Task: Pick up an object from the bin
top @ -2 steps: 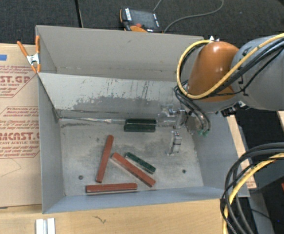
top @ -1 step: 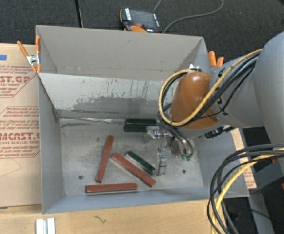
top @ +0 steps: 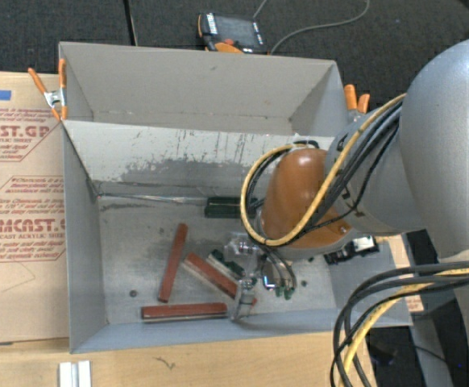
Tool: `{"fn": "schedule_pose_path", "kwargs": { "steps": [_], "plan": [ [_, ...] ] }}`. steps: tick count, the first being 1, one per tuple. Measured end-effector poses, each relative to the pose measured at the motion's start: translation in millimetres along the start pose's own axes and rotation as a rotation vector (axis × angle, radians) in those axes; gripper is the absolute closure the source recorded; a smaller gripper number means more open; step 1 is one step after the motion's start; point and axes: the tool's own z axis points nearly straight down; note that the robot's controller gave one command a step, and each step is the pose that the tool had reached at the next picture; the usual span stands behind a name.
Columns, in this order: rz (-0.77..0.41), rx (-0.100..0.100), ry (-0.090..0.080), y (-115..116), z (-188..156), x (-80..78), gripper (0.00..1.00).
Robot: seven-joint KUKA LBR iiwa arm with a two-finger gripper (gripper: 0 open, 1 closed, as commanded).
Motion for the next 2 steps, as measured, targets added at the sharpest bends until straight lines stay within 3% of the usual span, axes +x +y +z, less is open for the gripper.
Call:
{"fn": "schedule_pose_path", "kwargs": {
  "steps": [1,2],
  "plan": [
    [0.095,0.002,-0.005,-38.5,21.8,-32.6,0.00],
    [0.093,0.002,-0.004,-37.5,21.2,-32.2,1.00]
  ]
}}
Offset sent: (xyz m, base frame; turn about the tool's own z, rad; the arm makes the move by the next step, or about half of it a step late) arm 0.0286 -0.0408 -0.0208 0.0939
